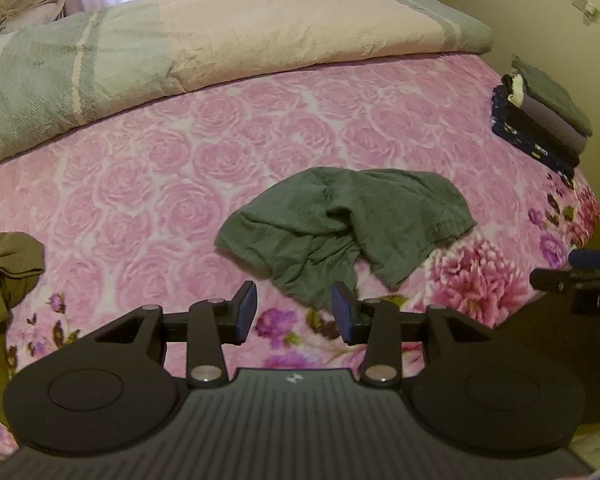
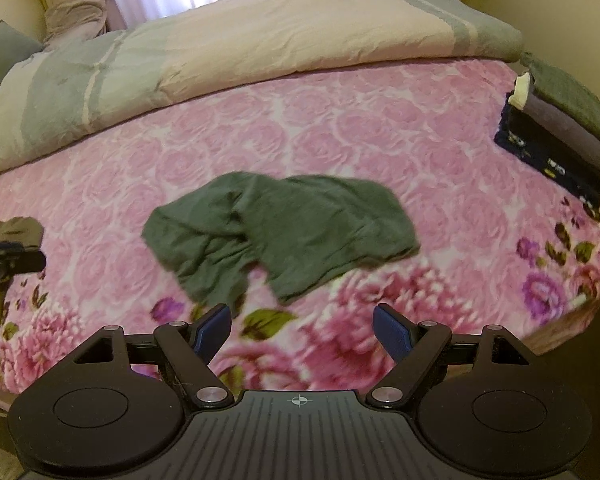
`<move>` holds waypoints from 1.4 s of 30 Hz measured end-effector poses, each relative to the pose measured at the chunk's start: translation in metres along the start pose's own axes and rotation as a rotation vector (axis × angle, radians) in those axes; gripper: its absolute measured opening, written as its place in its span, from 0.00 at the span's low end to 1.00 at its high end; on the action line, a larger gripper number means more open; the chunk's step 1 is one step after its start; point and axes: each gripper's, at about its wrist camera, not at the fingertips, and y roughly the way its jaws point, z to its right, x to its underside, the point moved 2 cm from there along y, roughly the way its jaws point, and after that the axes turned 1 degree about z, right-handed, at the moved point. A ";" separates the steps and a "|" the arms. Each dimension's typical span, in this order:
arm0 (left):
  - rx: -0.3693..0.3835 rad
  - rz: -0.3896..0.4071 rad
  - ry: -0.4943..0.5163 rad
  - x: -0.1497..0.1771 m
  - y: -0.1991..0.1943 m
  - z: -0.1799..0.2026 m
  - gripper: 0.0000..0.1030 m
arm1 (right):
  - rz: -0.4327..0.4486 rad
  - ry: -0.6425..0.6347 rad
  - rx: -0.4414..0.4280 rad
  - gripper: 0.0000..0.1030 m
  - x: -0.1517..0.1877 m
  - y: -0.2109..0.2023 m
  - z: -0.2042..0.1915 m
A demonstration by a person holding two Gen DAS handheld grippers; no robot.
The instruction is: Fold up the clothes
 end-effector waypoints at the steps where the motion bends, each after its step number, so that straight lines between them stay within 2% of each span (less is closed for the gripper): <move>1: -0.003 -0.002 -0.012 -0.002 0.005 0.006 0.36 | 0.000 -0.006 -0.002 0.79 -0.006 0.003 0.011; 8: -0.036 -0.035 -0.086 -0.001 0.035 0.043 0.36 | -0.051 -0.090 -0.016 0.79 -0.030 0.033 0.067; 17: -0.082 -0.116 -0.104 0.038 0.087 0.066 0.36 | -0.156 -0.208 -0.080 0.78 -0.011 0.099 0.089; 23: -0.084 -0.121 -0.021 0.057 0.129 0.077 0.37 | -0.164 -0.291 -0.088 0.78 0.002 0.145 0.085; 30: -0.093 -0.114 0.182 0.077 0.190 0.091 0.37 | -0.123 -0.391 -0.046 0.78 0.016 0.191 0.088; 34: -0.104 -0.079 0.308 0.084 0.216 0.096 0.40 | -0.072 -0.528 0.022 0.78 0.024 0.212 0.086; 37: -0.111 -0.063 0.370 0.088 0.232 0.097 0.41 | -0.006 -0.687 0.098 0.78 0.029 0.226 0.079; 42: -0.117 -0.043 0.426 0.093 0.257 0.094 0.41 | 0.077 -0.868 0.131 0.78 0.034 0.248 0.071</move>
